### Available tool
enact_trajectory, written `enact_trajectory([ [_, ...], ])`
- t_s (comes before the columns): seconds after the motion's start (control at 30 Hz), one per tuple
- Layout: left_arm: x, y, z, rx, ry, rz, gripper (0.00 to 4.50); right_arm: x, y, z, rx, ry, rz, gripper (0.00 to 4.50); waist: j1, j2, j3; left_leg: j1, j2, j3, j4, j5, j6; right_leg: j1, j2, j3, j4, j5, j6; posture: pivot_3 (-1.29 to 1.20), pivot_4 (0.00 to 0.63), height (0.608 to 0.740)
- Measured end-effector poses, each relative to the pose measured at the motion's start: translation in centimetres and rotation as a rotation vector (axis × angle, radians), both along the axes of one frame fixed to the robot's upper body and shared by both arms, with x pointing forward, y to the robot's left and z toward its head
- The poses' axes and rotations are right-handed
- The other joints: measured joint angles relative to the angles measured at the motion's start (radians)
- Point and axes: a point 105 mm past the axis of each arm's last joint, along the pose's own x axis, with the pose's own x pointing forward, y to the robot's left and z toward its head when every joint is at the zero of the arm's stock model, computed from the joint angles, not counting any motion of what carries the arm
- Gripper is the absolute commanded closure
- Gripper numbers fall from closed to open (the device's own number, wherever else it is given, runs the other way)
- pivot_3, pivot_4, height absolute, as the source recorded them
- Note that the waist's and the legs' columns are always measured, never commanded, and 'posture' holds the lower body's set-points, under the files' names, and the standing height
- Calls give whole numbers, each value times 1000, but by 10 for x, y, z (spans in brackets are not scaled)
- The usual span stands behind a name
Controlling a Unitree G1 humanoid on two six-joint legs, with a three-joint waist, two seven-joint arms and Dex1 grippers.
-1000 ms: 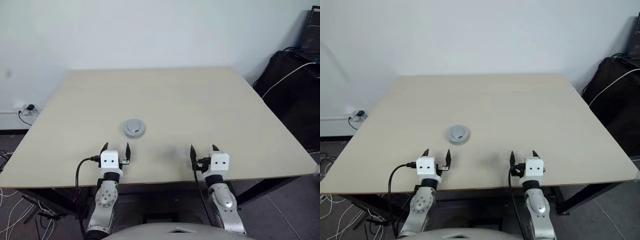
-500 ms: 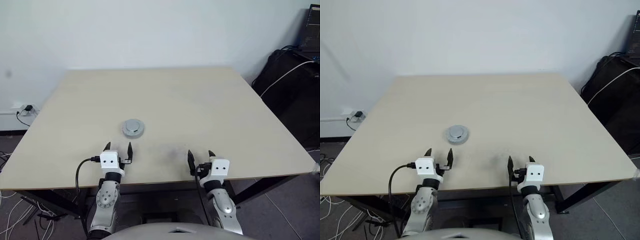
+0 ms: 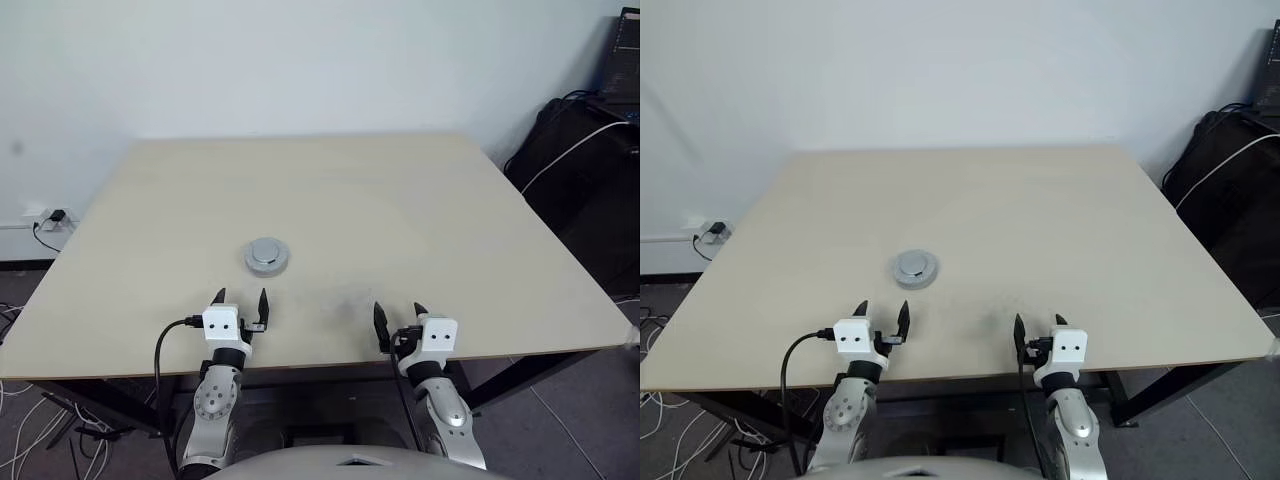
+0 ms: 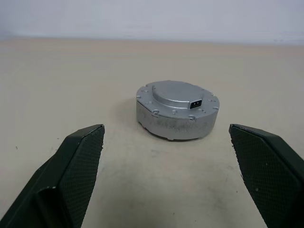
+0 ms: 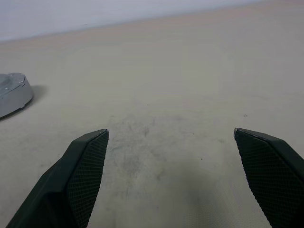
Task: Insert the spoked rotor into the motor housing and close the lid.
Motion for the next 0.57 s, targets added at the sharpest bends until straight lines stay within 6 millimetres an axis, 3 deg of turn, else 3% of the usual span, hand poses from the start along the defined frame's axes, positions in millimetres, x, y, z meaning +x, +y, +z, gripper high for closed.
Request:
enact_trajectory([
  [0.57,0,-1,-3,0,24,-11,39,1,2,-1,3,3,11,0,0,0,2,-1,0,0,0,0,0,-1,0,0,0,0,0,0,0,740],
])
